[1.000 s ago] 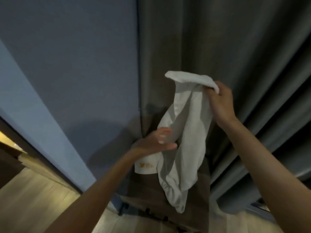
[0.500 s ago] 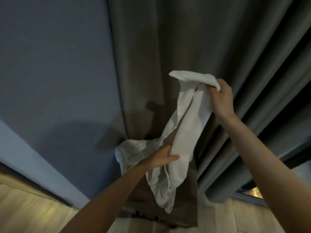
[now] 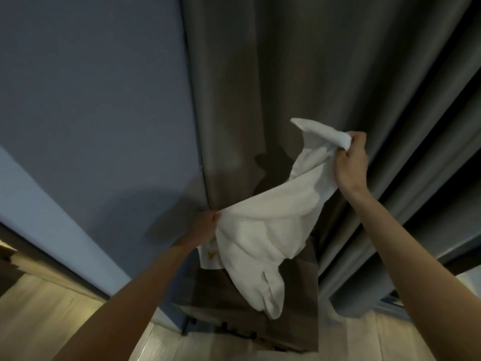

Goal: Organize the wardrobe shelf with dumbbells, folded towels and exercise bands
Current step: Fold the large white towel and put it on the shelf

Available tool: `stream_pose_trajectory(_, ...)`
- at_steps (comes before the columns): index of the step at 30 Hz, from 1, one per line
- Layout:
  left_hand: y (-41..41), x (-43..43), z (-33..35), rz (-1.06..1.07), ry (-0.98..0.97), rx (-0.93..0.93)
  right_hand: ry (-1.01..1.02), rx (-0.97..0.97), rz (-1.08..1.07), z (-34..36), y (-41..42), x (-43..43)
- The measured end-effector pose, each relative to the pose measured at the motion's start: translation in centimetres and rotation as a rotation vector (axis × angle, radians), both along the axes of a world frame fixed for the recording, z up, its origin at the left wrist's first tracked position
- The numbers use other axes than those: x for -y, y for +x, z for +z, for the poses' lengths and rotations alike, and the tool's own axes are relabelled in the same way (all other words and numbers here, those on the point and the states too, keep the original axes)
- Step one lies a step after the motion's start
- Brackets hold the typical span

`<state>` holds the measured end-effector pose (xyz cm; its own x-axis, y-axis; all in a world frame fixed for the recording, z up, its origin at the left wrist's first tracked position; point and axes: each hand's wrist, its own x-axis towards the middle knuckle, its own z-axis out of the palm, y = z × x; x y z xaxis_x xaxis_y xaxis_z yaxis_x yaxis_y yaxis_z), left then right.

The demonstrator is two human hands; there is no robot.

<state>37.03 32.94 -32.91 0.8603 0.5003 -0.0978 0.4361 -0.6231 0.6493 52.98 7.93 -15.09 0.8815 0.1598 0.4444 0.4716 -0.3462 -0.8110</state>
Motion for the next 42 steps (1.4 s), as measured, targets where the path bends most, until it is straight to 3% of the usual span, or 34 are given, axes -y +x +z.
stream_pose_trajectory(3,0.5,1.8,4.0,0.006,0.0,0.234,-0.036,-0.009,0.09,-0.2,-0.7,-0.5)
stream_pose_trajectory(6,2.3,4.5,8.8,-0.062,-0.132,0.497,-0.066,-0.114,0.295,-0.4,-1.9,-1.3)
stream_pose_trajectory(10,4.8,6.5,14.6,-0.175,-0.157,0.664,-0.159,-0.331,0.543,-0.4,-4.0,-2.2)
stream_pose_trajectory(12,5.4,7.3,17.1,-0.245,-0.179,0.722,-0.275,-0.241,0.513,-1.1,-5.0,-2.5)
stream_pose_trajectory(15,5.7,7.9,19.3,-0.276,-0.149,0.814,-0.204,-0.046,0.378,-1.2,-5.2,-2.3)
stream_pose_trajectory(19,5.5,7.6,18.2,-0.261,-0.232,0.775,-0.064,-0.05,0.286,1.0,-3.4,-0.5)
stream_pose_trajectory(24,5.4,9.1,12.0,-0.249,-0.185,0.495,0.023,-0.111,0.331,3.2,-3.6,-0.8)
stream_pose_trajectory(28,4.5,9.3,6.5,-0.105,-0.179,0.259,0.158,-0.097,0.264,4.7,-3.2,-0.1)
stream_pose_trajectory(34,2.7,5.5,3.3,0.13,-0.133,0.131,0.244,-0.159,0.16,3.8,-2.1,2.2)
stream_pose_trajectory(36,2.7,4.0,4.2,0.244,-0.126,0.149,0.195,-0.178,0.147,2.5,-2.1,2.3)
stream_pose_trajectory(38,3.3,3.3,6.4,0.298,-0.121,0.285,0.113,-0.208,0.139,1.0,-2.0,2.2)
stream_pose_trajectory(42,5.4,3.6,13.6,0.093,-0.14,0.575,-0.035,-0.355,0.175,-0.8,-1.4,2.4)
